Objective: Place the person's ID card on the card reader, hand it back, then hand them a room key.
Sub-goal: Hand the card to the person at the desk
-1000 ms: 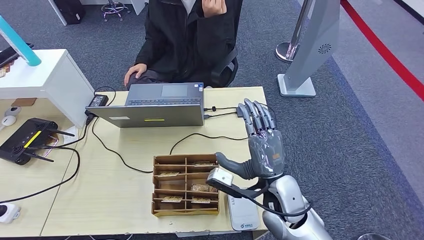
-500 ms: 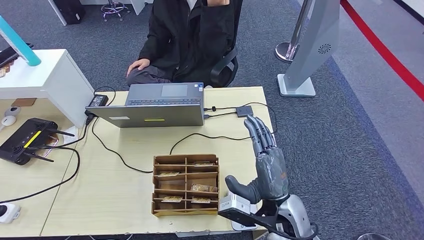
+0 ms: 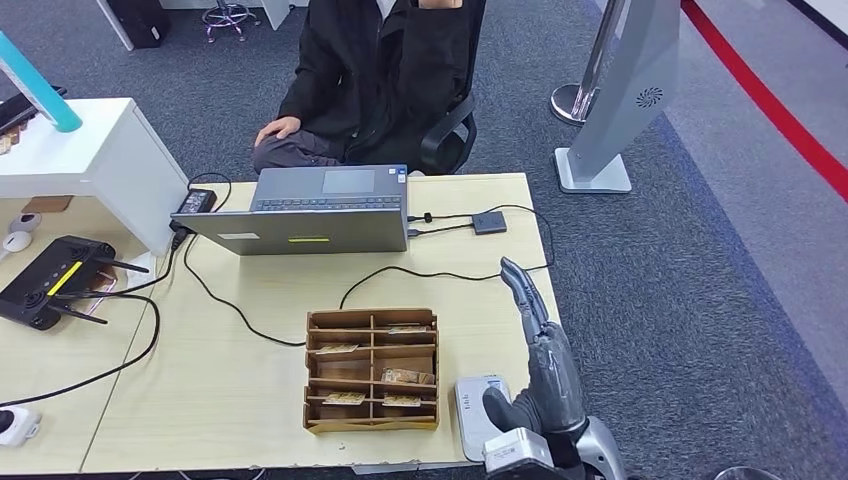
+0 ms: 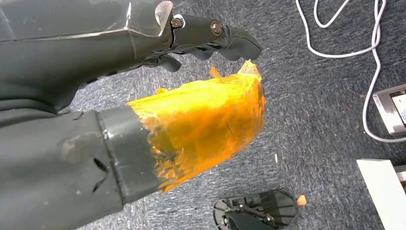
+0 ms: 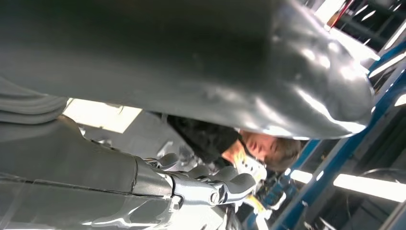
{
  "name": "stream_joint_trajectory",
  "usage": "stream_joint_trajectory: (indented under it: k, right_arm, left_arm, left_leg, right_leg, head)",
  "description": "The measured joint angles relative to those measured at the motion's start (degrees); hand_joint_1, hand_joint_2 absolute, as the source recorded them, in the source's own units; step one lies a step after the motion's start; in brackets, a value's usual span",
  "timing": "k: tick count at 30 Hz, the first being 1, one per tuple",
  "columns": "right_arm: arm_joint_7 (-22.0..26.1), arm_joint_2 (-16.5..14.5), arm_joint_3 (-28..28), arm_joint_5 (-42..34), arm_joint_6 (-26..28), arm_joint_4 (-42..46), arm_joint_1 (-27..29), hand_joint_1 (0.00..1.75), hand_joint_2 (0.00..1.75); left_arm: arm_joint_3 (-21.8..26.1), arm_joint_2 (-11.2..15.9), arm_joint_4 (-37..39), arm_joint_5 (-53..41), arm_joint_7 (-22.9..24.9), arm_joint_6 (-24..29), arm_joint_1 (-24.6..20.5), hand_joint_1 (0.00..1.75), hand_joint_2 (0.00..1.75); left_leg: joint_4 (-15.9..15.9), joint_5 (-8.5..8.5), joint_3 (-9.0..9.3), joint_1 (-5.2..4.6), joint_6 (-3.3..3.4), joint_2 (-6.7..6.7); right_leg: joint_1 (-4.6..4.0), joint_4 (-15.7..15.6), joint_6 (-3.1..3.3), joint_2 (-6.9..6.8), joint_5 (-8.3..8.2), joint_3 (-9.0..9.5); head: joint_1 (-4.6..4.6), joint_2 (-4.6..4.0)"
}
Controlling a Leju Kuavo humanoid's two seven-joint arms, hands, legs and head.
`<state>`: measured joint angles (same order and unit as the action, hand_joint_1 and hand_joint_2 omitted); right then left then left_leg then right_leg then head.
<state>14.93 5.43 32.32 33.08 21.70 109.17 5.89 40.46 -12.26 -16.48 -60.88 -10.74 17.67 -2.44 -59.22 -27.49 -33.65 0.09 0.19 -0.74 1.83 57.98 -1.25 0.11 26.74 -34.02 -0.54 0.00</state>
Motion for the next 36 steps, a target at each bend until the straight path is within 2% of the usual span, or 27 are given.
stream_joint_trajectory:
  k: [22, 26, 36]
  right_arm:
    - [2.6, 2.6, 0.1, -4.8, -1.0, 0.7, 4.0, 0.0, 0.0]
    - [2.6, 2.8, 0.1, -4.7, -0.9, 0.7, 4.2, 0.0, 1.75]
    - [1.6, 2.9, 0.2, -1.9, -0.8, 0.7, 4.1, 0.0, 1.75]
  left_arm:
    - [1.3, 0.2, 0.0, 0.4, -0.7, 0.5, 0.1, 0.0, 0.0]
    - [1.4, 0.2, 0.0, 0.3, -0.8, 0.5, 0.0, 0.0, 0.0]
    - [1.5, 0.2, 0.0, 0.0, -0.8, 0.5, 0.0, 0.0, 0.0]
  left_leg:
    - [0.0, -0.02, 0.0, 0.0, 0.01, 0.02]
    - [0.0, -0.02, 0.01, 0.0, 0.01, 0.02]
    - [0.0, -0.02, 0.0, 0.0, 0.01, 0.02]
  right_leg:
    - [0.0, 0.0, 0.0, 0.0, 0.01, 0.01]
    - [0.0, 0.0, 0.0, 0.0, 0.01, 0.01]
    - [0.0, 0.0, 0.0, 0.0, 0.01, 0.01]
  head:
    - [0.01, 0.0]
    - [0.01, 0.0]
    - [0.01, 0.0]
